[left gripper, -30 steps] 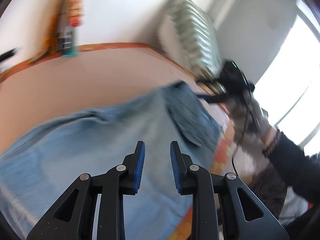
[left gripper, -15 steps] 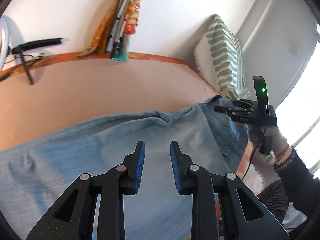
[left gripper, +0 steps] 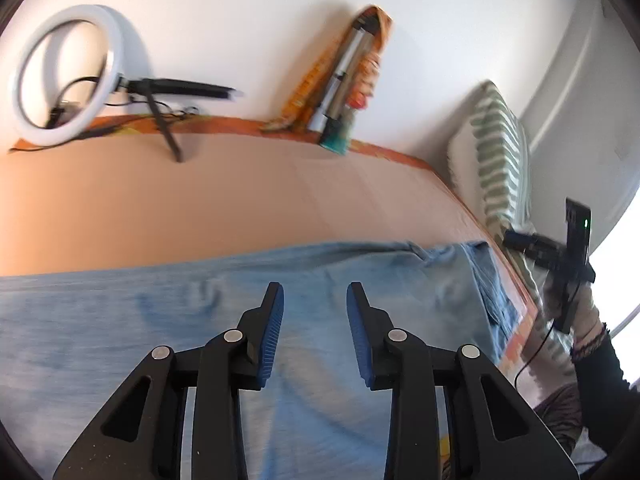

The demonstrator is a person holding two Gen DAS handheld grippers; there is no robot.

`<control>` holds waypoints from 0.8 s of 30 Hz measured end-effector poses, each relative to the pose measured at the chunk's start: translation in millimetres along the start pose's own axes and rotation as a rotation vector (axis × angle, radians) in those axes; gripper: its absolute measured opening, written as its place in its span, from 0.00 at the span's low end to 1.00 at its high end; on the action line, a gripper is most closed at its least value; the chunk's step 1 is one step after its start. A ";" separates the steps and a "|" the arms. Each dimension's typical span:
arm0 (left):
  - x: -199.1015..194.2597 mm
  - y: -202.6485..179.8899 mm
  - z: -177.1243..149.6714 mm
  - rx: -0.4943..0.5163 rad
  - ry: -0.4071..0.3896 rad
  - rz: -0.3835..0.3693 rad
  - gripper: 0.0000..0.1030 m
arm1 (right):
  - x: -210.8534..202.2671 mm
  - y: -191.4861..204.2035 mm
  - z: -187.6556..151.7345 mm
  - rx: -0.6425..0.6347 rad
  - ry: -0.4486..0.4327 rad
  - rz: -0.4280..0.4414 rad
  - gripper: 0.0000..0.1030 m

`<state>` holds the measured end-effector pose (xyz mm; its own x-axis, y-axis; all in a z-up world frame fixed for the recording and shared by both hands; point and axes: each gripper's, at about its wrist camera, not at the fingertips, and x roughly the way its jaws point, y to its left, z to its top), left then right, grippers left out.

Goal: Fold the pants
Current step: 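Lay the jeans flat with the left tool while the right tool grasps the hem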

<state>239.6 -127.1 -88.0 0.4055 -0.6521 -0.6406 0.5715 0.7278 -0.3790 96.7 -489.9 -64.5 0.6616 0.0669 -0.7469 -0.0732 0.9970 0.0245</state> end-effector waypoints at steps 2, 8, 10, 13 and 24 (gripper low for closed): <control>-5.4 4.9 0.5 -0.008 -0.015 0.019 0.31 | 23.0 29.6 3.9 -0.090 0.019 0.052 0.57; -18.8 33.0 -3.1 -0.067 -0.030 0.071 0.38 | 84.5 94.2 8.3 -0.334 0.091 0.069 0.57; -24.0 41.9 -4.0 -0.086 -0.037 0.092 0.38 | 93.7 107.4 11.6 -0.363 0.091 0.055 0.57; -30.9 57.5 -5.6 -0.120 -0.045 0.122 0.38 | 108.5 110.0 13.8 -0.369 0.104 0.065 0.54; -42.3 84.8 -15.1 -0.179 -0.049 0.164 0.38 | 128.4 122.1 30.2 -0.409 0.084 0.015 0.07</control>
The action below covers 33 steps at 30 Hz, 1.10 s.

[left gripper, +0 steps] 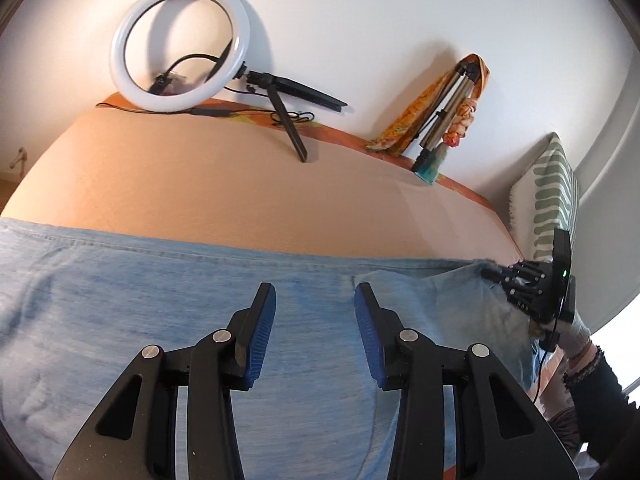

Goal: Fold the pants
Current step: 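Lay the jeans flat with the left tool while the right tool grasps the hem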

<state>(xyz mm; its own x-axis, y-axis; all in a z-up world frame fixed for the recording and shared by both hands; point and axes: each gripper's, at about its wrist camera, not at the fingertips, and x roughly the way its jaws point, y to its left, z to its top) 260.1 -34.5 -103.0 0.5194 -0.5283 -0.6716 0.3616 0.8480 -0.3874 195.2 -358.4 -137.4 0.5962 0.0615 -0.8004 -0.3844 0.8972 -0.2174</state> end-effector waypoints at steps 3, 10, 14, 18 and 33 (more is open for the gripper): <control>-2.8 4.3 1.3 -0.009 -0.009 0.016 0.38 | 7.5 -22.7 5.6 0.070 -0.008 0.008 0.05; -9.0 25.8 -0.9 -0.040 -0.020 0.083 0.38 | 47.8 -20.7 7.3 0.041 0.083 -0.003 0.06; -15.0 37.5 -2.2 -0.056 -0.050 0.124 0.41 | 34.1 -32.7 7.1 0.121 0.071 0.006 0.25; -20.5 49.6 -4.8 -0.085 -0.048 0.130 0.42 | 1.0 -40.5 -3.5 0.200 0.036 0.047 0.31; -42.8 57.5 -7.8 -0.113 -0.104 0.179 0.42 | -105.1 -119.2 -176.7 0.640 0.092 -0.181 0.74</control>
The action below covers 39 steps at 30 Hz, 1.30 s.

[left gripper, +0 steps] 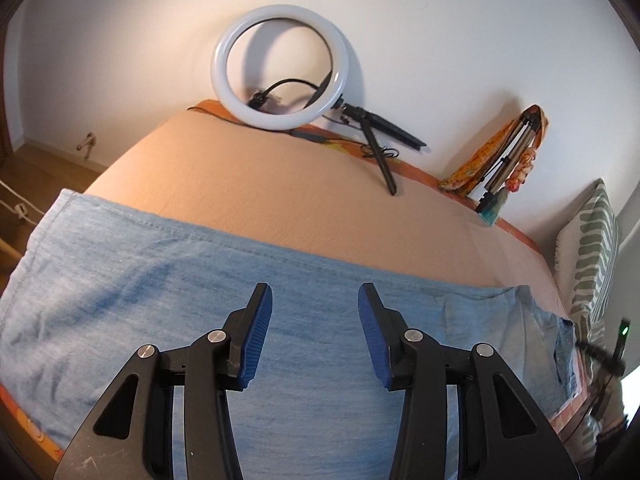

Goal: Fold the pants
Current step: 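Lay the jeans flat with the left tool while the right tool grasps the hem, then move the left tool to the jeans leg end and grasp the hem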

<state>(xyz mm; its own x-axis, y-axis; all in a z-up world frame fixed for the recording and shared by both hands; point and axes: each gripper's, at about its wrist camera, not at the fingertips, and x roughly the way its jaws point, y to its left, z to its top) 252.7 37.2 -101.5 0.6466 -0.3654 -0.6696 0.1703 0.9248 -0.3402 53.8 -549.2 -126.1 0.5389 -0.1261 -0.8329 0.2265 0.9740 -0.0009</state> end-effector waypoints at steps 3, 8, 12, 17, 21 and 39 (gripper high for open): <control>-1.8 -9.3 3.1 0.015 -0.016 -0.004 0.42 | 8.0 -17.0 -22.5 0.038 0.064 0.022 0.74; -2.9 -19.2 6.7 0.014 -0.034 -0.008 0.42 | 11.5 -23.8 -32.7 0.115 0.080 0.152 0.16; -9.5 -20.1 9.5 0.002 -0.044 -0.012 0.42 | -7.5 -5.5 -18.3 0.017 -0.007 0.094 0.01; -39.9 -6.6 16.4 -0.018 -0.099 -0.013 0.42 | -15.8 -14.9 -4.1 0.006 -0.051 -0.001 0.01; -78.7 29.5 21.6 -0.048 -0.142 0.038 0.52 | -7.3 -6.0 -6.9 -0.021 -0.021 -0.012 0.06; -144.5 245.1 -41.6 -0.540 -0.125 0.092 0.56 | -57.2 97.3 25.8 -0.093 -0.224 0.110 0.66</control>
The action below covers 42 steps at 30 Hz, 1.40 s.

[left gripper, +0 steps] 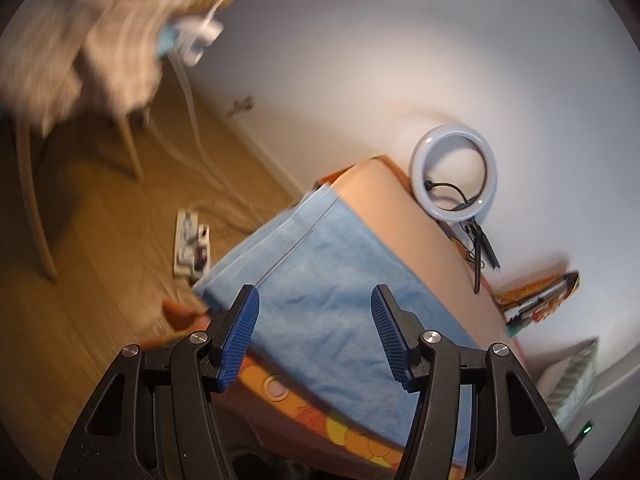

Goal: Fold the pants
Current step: 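Move the left tool to the jeans leg end and grasp the hem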

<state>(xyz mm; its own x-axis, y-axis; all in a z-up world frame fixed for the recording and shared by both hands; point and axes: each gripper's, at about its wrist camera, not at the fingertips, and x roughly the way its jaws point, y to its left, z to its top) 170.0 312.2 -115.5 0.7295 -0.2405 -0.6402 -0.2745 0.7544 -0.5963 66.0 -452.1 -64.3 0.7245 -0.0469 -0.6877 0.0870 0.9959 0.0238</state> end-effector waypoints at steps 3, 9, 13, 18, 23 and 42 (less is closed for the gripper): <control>16.6 26.1 -4.2 -0.085 0.009 -0.002 0.56 | 10.2 39.1 5.6 -0.054 0.005 0.053 0.66; 43.1 55.5 -6.6 -0.158 0.026 -0.009 0.56 | 29.6 97.3 9.3 -0.140 0.025 0.118 0.66; 46.9 59.7 -5.3 -0.154 0.009 0.001 0.56 | 41.6 119.4 8.9 -0.169 0.047 0.143 0.66; 51.9 69.5 -2.8 -0.176 0.000 0.024 0.56 | 56.0 138.5 5.5 -0.207 0.075 0.166 0.66; 56.3 74.1 -3.8 -0.177 0.003 0.051 0.56 | 61.6 147.9 5.8 -0.220 0.084 0.187 0.66; 62.2 36.1 -1.2 -0.052 -0.040 0.049 0.54 | 71.9 168.0 11.0 -0.230 0.104 0.231 0.66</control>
<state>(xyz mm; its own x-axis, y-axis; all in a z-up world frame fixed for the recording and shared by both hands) 204.7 323.8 -177.5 0.7387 -0.1787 -0.6499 -0.3418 0.7318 -0.5897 140.2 -289.0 -101.7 0.6325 0.1778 -0.7539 -0.2360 0.9713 0.0311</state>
